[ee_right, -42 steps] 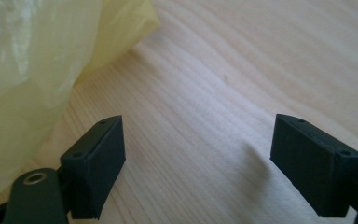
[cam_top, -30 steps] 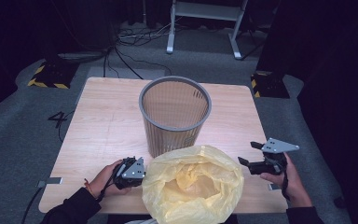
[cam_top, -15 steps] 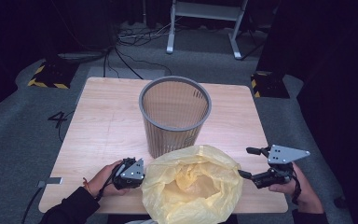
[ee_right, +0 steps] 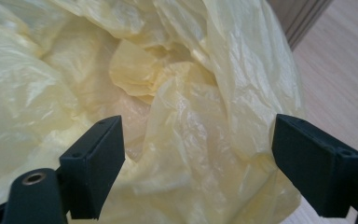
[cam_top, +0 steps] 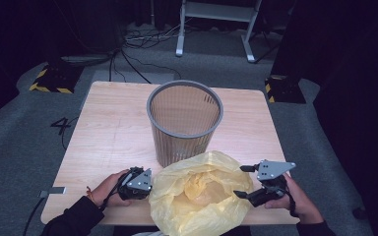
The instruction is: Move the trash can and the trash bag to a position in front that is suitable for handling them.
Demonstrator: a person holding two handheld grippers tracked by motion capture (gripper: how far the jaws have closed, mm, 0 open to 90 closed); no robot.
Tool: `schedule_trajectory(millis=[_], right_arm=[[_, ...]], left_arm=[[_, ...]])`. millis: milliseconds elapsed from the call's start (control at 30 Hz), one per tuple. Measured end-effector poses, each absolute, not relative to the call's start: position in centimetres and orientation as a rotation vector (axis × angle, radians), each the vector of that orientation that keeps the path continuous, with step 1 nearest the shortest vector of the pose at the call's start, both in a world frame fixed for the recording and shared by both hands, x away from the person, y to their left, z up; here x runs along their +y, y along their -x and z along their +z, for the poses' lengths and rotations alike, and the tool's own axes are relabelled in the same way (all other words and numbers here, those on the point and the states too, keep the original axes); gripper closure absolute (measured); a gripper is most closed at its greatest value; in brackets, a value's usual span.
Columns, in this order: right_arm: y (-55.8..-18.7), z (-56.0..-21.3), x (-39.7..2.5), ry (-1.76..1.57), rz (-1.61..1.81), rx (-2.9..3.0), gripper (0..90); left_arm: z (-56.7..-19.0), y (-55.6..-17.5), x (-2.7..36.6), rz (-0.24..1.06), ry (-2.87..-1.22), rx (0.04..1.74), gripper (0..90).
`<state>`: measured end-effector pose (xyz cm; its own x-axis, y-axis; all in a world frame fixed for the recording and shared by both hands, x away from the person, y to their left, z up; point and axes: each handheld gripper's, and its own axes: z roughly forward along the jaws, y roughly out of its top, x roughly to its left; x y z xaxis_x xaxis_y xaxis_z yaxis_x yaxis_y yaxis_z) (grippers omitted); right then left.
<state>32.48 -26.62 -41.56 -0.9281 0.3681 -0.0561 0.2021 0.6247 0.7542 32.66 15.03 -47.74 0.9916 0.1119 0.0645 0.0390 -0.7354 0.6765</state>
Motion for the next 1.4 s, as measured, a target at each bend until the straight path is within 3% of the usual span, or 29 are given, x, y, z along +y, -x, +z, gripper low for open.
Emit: schedule_trajectory(millis=[433, 1000, 1133, 1200, 1400], right_arm=[[-35.2, -47.1, -25.9, -0.610, 1.020, 2.660, 19.0], [-36.4, -49.6, -25.2, -0.689, 1.035, 2.662, 19.5], [-36.5, -49.7, -25.2, -0.699, 1.058, 2.663, 26.0], [-36.6, -49.5, -25.3, -0.695, 1.070, 2.663, 38.5], [-36.8, -49.4, -25.5, -0.666, 1.099, 2.672, 63.9]], left_arm=[[-48.5, -33.1, 15.0, 0.109, -2.412, 0.109, 89.4], [-49.2, -33.6, 15.3, 0.093, -2.403, 0.137, 89.4], [-49.3, -33.8, 15.4, 0.086, -2.399, 0.141, 89.4], [-49.3, -33.9, 15.5, 0.092, -2.400, 0.138, 89.4], [-49.4, -34.1, 15.8, 0.075, -2.388, 0.142, 89.5]])
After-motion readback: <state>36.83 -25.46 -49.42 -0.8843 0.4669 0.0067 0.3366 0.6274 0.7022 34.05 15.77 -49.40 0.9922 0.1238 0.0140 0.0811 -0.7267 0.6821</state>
